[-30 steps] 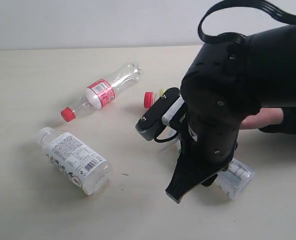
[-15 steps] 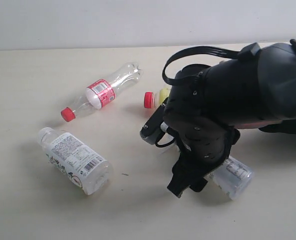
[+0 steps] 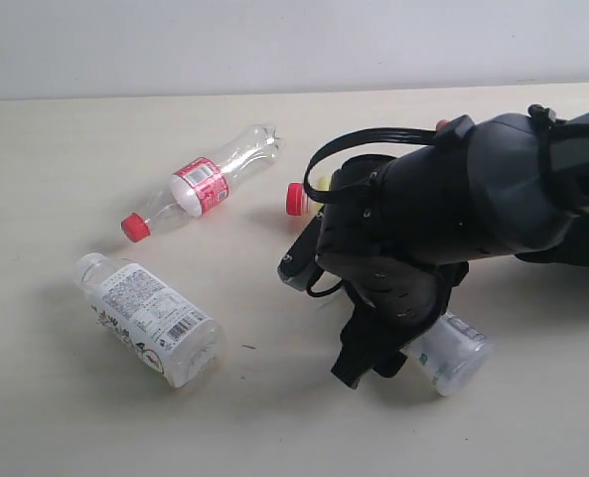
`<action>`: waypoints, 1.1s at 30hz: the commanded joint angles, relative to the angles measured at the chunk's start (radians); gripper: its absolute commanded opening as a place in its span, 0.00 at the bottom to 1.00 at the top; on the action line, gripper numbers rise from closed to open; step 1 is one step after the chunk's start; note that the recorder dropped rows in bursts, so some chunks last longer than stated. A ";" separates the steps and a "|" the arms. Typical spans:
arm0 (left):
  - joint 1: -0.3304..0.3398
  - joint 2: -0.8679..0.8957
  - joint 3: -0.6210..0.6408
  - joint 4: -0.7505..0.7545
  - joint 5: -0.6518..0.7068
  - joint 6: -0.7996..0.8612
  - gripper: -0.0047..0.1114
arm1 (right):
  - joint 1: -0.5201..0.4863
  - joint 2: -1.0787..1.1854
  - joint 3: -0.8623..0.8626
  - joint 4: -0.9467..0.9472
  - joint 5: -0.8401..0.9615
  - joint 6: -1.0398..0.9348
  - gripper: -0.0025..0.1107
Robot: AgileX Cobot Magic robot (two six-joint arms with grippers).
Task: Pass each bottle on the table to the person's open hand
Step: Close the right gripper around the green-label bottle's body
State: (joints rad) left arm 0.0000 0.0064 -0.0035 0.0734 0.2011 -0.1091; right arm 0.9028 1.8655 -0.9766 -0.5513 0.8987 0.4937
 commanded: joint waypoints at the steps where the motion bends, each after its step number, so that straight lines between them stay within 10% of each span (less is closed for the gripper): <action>1: 0.000 -0.006 0.003 0.003 -0.002 -0.001 0.04 | 0.002 0.007 -0.004 -0.004 -0.028 0.007 0.65; 13: 0.000 -0.006 0.003 0.003 -0.002 -0.001 0.04 | 0.002 0.048 -0.004 -0.010 -0.036 0.032 0.63; 24: 0.000 -0.006 0.003 0.003 -0.002 -0.001 0.04 | 0.004 0.044 -0.008 -0.013 -0.015 0.032 0.04; 33: 0.000 -0.006 0.003 0.003 -0.002 -0.001 0.04 | 0.004 -0.121 -0.008 0.105 0.018 -0.034 0.02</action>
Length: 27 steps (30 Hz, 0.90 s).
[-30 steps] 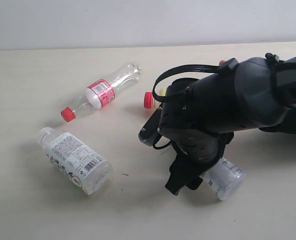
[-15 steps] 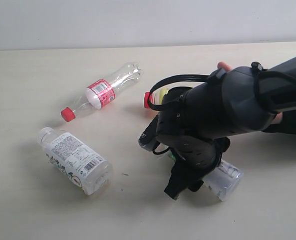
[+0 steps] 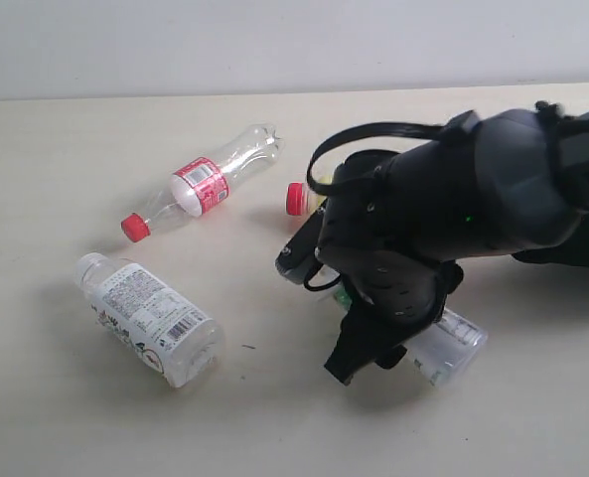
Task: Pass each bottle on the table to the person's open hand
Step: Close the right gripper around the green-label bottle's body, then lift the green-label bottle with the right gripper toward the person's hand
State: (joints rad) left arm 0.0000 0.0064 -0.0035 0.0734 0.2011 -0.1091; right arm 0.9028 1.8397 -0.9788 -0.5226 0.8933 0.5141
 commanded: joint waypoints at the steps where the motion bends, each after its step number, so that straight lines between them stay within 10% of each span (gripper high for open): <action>1: 0.000 -0.006 0.003 0.003 -0.002 -0.001 0.04 | 0.004 -0.118 -0.006 0.110 0.024 -0.075 0.02; 27: 0.000 -0.006 0.003 0.003 -0.002 -0.001 0.04 | -0.135 -0.593 -0.134 0.264 0.244 -0.146 0.02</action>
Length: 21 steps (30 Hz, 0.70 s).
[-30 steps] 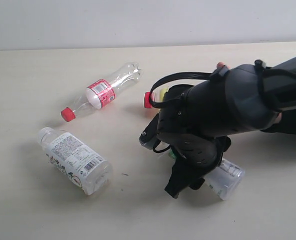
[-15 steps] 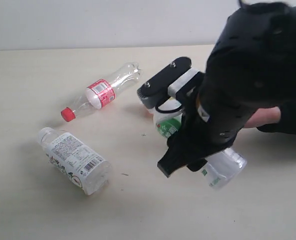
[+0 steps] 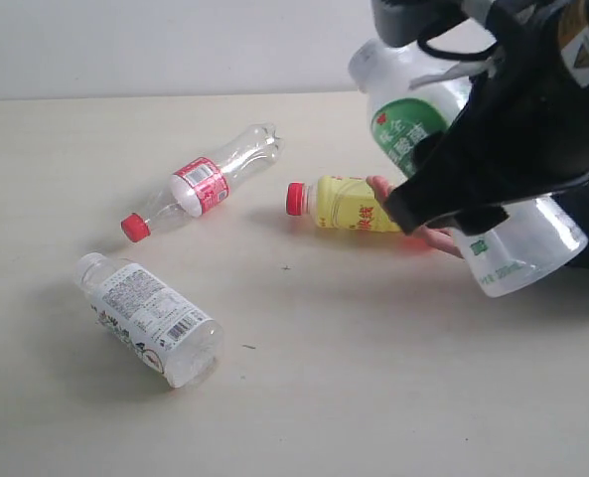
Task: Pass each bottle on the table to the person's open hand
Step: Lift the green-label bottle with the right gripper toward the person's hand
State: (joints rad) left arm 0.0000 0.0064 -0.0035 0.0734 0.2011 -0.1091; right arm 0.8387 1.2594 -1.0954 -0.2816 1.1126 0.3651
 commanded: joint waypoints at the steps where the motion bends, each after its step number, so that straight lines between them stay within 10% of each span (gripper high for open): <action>1: 0.000 -0.006 0.003 0.003 -0.002 -0.001 0.04 | -0.098 -0.012 -0.017 0.040 0.029 0.004 0.02; 21: 0.000 -0.006 0.003 0.003 -0.002 -0.001 0.04 | -0.427 0.142 -0.017 0.346 -0.029 -0.189 0.02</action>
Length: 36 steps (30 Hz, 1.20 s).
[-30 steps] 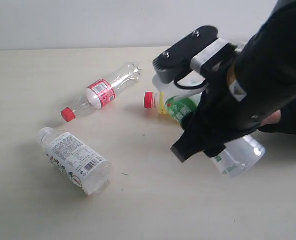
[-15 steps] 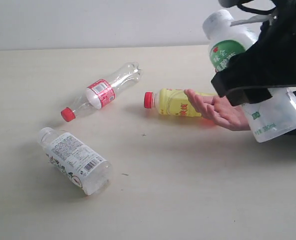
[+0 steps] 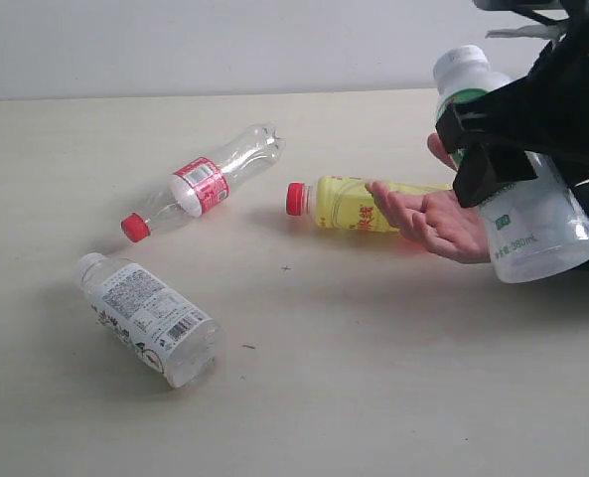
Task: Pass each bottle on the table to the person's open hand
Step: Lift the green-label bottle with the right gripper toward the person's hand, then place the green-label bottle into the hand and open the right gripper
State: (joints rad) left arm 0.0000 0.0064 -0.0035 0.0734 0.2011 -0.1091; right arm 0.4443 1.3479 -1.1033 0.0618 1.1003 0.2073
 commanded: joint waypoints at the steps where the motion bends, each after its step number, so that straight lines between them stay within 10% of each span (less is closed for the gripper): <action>1: 0.000 -0.006 0.003 0.003 -0.002 -0.001 0.04 | -0.039 0.071 -0.009 0.003 -0.022 -0.033 0.02; 29: 0.000 -0.006 0.003 0.003 -0.002 -0.001 0.04 | -0.080 0.434 -0.192 -0.015 -0.040 -0.100 0.02; 36: 0.000 -0.006 0.003 0.003 -0.002 -0.001 0.04 | -0.080 0.434 -0.192 -0.015 -0.044 -0.098 0.26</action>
State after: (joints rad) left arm 0.0000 0.0064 -0.0035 0.0734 0.2011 -0.1091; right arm 0.3703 1.7820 -1.2833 0.0565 1.0654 0.1086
